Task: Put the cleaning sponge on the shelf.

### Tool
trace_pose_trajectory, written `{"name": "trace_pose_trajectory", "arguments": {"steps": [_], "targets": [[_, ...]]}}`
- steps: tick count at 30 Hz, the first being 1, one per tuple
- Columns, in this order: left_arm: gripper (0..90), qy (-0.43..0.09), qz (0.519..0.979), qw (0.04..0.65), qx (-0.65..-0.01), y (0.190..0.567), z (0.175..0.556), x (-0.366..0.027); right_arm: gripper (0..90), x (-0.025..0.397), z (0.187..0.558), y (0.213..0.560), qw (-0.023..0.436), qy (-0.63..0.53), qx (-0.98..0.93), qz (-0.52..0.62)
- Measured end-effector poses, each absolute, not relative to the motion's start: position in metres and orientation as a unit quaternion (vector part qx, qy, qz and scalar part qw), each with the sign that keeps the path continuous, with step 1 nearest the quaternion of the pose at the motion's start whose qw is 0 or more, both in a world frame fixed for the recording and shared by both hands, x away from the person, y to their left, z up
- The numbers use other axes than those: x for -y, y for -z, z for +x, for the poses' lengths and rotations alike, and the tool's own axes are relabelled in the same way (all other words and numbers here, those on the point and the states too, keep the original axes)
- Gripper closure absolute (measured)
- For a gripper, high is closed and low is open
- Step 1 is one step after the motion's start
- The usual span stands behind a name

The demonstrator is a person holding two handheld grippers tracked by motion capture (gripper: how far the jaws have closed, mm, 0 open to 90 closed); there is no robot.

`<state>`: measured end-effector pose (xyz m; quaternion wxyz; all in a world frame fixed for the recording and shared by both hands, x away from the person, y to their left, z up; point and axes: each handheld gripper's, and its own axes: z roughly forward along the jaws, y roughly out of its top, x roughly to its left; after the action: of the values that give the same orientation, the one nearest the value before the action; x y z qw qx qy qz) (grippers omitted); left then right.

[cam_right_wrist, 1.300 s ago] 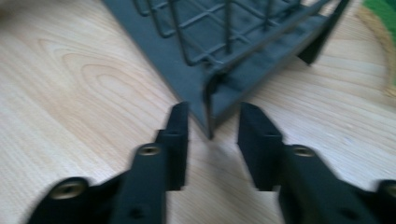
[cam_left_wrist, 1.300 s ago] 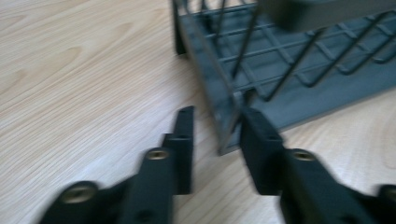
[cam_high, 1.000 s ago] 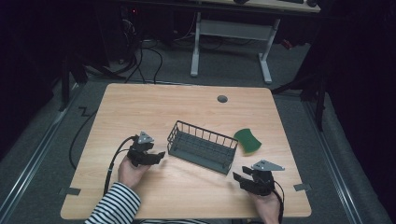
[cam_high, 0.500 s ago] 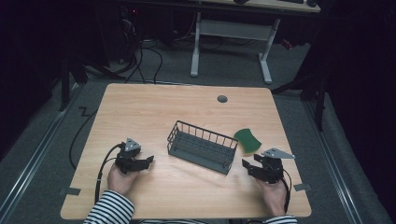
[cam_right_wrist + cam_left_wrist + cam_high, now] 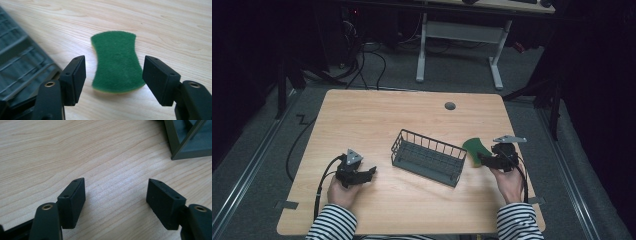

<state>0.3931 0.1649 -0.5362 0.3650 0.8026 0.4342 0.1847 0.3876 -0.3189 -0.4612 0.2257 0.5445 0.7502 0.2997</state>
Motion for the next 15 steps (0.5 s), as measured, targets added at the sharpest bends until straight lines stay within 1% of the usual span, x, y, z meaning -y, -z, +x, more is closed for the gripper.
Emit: {"name": "trace_pose_trajectory", "arguments": {"steps": [3,7,11,12,13,15], "targets": [[32.3,-0.183,0.801,0.367,-0.436,0.536,0.393,-0.165,32.1,0.319,0.407,0.465,0.204,-0.259,-0.765,0.553],[32.5,-0.182,0.8,0.369,-0.437,0.536,0.394,-0.166,29.6,0.317,0.419,0.466,0.196,-0.228,-0.778,0.551],[32.7,-0.183,0.8,0.368,-0.437,0.536,0.394,-0.166,23.0,0.314,0.435,0.467,0.17,-0.214,-0.785,0.556],[32.7,-0.183,0.8,0.368,-0.437,0.536,0.394,-0.166,23.0,0.314,0.435,0.467,0.17,-0.214,-0.785,0.556],[32.7,-0.183,0.8,0.368,-0.437,0.536,0.394,-0.166,20.2,0.312,0.44,0.468,0.169,-0.202,-0.789,0.555],[32.7,-0.183,0.8,0.368,-0.437,0.536,0.394,-0.166,19.6,0.312,0.442,0.469,0.167,-0.199,-0.791,0.553]]}}
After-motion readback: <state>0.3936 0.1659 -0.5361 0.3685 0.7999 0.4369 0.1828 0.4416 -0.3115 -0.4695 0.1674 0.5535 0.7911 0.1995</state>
